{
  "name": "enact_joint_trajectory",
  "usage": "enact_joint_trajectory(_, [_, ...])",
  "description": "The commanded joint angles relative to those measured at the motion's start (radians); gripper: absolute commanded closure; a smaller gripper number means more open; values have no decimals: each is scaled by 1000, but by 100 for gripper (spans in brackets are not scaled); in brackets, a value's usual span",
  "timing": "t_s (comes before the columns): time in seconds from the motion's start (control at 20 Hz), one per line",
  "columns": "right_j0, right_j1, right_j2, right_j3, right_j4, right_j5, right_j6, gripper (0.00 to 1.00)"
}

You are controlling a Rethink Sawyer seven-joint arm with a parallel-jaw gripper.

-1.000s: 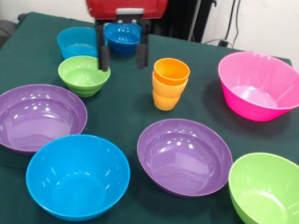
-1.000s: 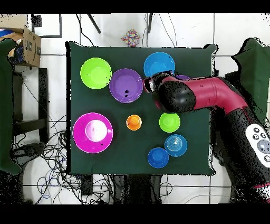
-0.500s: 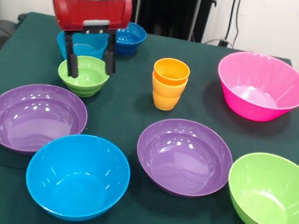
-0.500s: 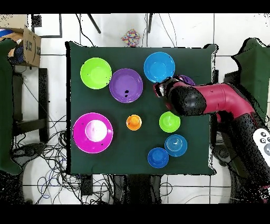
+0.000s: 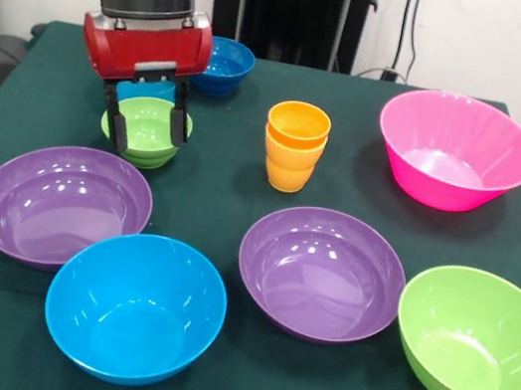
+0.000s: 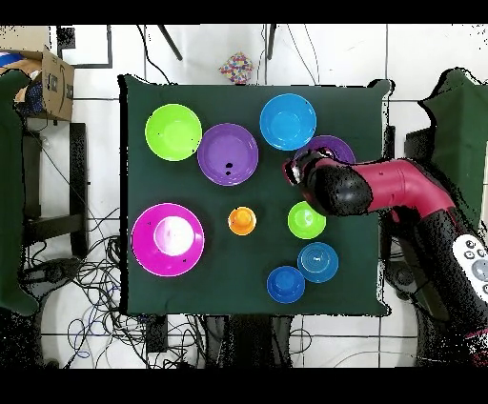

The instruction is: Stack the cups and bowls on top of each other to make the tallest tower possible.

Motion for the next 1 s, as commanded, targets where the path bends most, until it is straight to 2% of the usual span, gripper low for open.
enact_joint_trajectory(0.05, [19,19,-31,65,-100,-10,-214,0])
enact_joint_trajectory(0.75, [22,-52,-71,149,-144,-35,-96,0])
enact_joint_trajectory(1.0, [41,-38,-100,146,-171,-47,-63,0])
